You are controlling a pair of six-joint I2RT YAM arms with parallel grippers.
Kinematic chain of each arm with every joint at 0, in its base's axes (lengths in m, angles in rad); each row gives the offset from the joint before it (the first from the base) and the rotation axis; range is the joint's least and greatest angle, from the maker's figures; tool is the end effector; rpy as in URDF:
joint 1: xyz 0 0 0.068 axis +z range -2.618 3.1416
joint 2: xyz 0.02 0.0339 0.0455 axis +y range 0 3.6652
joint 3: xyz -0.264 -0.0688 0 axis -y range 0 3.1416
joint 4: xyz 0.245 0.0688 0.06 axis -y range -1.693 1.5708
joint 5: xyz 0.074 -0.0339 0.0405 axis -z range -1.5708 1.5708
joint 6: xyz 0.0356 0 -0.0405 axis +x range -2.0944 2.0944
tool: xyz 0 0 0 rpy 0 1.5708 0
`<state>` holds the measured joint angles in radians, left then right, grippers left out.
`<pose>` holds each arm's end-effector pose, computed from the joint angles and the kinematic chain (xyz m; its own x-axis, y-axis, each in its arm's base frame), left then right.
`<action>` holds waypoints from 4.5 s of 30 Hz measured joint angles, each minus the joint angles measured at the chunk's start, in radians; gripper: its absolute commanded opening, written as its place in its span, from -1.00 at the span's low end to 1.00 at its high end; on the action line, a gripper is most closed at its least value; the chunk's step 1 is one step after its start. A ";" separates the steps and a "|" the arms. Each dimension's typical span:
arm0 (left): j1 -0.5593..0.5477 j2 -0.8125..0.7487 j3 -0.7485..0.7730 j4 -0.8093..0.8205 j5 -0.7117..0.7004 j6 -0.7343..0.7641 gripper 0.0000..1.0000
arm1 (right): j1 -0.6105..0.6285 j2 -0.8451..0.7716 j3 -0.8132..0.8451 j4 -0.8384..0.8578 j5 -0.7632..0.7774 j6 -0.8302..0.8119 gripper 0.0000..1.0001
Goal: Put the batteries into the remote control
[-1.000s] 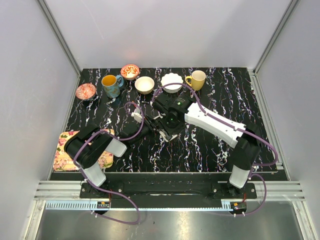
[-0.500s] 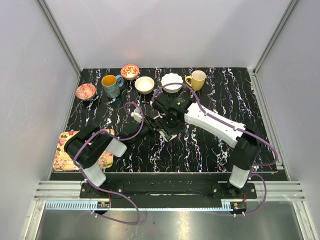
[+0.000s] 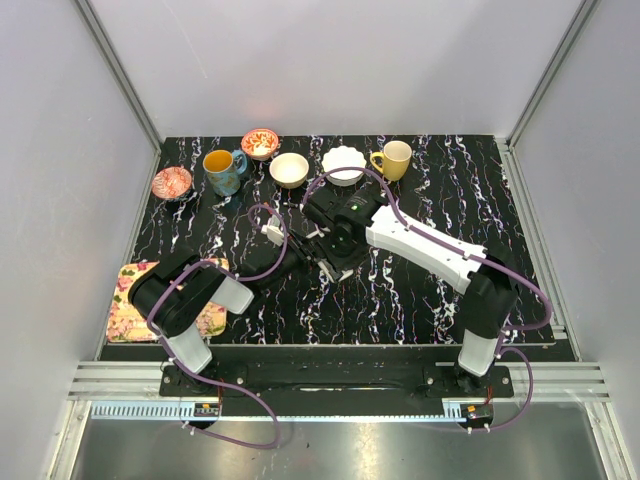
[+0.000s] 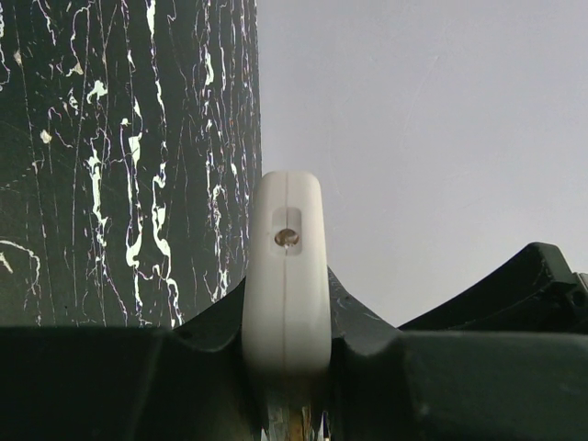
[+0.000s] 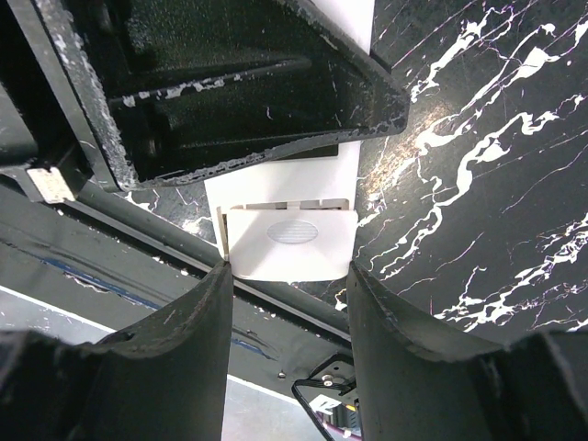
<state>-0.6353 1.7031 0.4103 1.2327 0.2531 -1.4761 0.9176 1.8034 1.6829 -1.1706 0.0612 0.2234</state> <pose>0.2265 -0.1781 0.1495 -0.7768 -0.6247 -0.0794 0.0252 0.0951 -0.9951 0.2214 0.2858 0.2952 -0.7429 -0.6070 -0.2822 -0.6335 0.7737 0.0038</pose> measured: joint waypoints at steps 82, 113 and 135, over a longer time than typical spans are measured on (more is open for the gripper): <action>-0.025 0.014 0.018 0.001 -0.009 -0.060 -1.00 | 0.000 0.010 0.030 0.031 0.033 0.013 0.33; 0.019 -0.175 -0.174 0.008 0.002 -0.013 -1.00 | -0.122 -0.428 -0.717 0.521 0.049 0.209 -0.06; 0.019 -0.718 -0.288 -0.185 -0.003 0.185 -1.00 | -0.088 -0.204 -0.702 0.660 0.105 0.175 0.35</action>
<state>-0.6167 0.9852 0.1226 1.0481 0.2504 -1.2907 0.8295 1.5990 0.9810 -0.5110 0.1661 0.3981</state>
